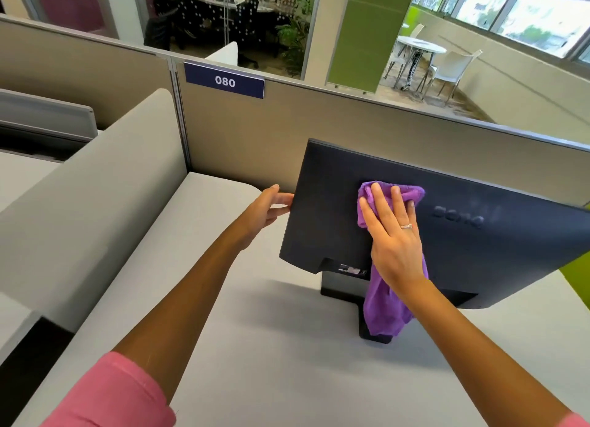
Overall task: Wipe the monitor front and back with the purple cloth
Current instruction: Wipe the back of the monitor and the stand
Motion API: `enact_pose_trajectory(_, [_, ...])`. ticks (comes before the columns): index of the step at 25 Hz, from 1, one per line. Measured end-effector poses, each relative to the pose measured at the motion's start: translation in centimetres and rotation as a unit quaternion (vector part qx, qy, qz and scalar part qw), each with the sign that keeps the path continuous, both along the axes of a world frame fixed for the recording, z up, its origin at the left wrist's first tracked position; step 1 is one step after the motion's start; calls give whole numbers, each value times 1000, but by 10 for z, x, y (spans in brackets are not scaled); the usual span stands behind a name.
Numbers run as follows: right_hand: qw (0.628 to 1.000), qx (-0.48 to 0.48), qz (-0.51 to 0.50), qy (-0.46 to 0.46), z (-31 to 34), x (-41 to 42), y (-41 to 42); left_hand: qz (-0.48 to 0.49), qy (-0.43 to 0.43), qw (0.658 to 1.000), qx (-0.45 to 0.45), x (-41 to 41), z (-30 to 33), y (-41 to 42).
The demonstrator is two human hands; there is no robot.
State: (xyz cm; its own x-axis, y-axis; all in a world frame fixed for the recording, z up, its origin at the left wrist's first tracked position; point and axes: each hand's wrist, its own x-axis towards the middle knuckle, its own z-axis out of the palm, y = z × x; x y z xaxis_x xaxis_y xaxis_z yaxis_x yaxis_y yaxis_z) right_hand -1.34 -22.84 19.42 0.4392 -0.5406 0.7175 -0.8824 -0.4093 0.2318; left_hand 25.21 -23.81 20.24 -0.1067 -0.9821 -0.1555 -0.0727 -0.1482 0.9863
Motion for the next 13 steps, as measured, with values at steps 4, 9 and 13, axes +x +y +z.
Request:
enact_pose_trajectory(4, [989, 31, 56, 130, -16, 53, -7, -7, 10, 1000, 12, 4, -3, -4])
enact_pose_trajectory(9, [939, 120, 35, 319, -60, 54, 7, -13, 0, 999, 52, 5, -10, -9])
enact_pose_trajectory(13, [969, 62, 34, 235, -62, 32, 11, -25, 2, 997, 75, 6, -26, -10])
